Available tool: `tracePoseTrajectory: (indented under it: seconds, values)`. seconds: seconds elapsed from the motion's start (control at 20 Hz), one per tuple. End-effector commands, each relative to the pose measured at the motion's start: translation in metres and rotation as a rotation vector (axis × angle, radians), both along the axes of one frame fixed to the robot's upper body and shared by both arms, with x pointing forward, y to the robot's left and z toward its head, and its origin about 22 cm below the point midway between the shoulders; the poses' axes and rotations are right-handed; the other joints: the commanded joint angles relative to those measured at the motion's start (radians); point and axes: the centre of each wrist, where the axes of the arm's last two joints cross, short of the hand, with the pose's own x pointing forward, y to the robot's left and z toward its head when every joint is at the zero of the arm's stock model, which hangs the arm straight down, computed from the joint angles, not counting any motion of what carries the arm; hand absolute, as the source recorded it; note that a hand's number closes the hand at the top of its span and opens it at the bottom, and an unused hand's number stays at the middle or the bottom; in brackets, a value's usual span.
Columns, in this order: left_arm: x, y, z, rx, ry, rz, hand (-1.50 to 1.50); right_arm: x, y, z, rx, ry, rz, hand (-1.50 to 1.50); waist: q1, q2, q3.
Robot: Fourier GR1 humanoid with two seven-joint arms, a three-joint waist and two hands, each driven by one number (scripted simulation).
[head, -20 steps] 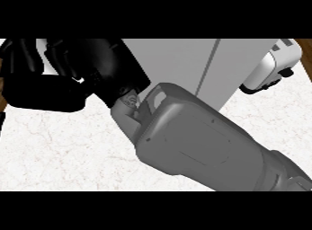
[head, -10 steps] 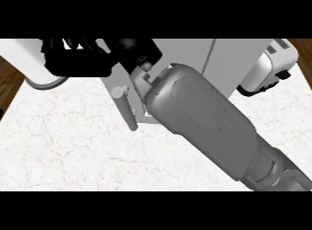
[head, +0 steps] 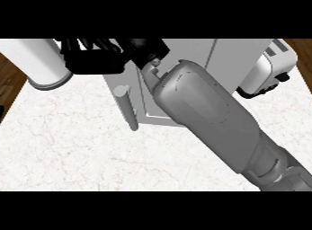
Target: Pick up the wine, place it into the cabinet and close the cabinet
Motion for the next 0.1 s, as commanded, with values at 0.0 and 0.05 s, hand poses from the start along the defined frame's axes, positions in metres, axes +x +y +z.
tracePoseTrajectory:
  seconds: [0.0, 0.05]
  values:
    - [-0.0004, -0.0092, 0.0024, 0.007, 0.0, -0.015, -1.5, 0.0449, -0.0535, -0.018, -0.041, 0.061, -0.196, 1.5, -0.013, 0.052, 0.009]
    - [0.007, -0.0066, -0.0012, -0.008, 0.001, -0.003, -1.5, 0.0443, -0.0439, -0.021, -0.033, 0.048, -0.192, 1.5, -0.012, 0.059, 0.007]
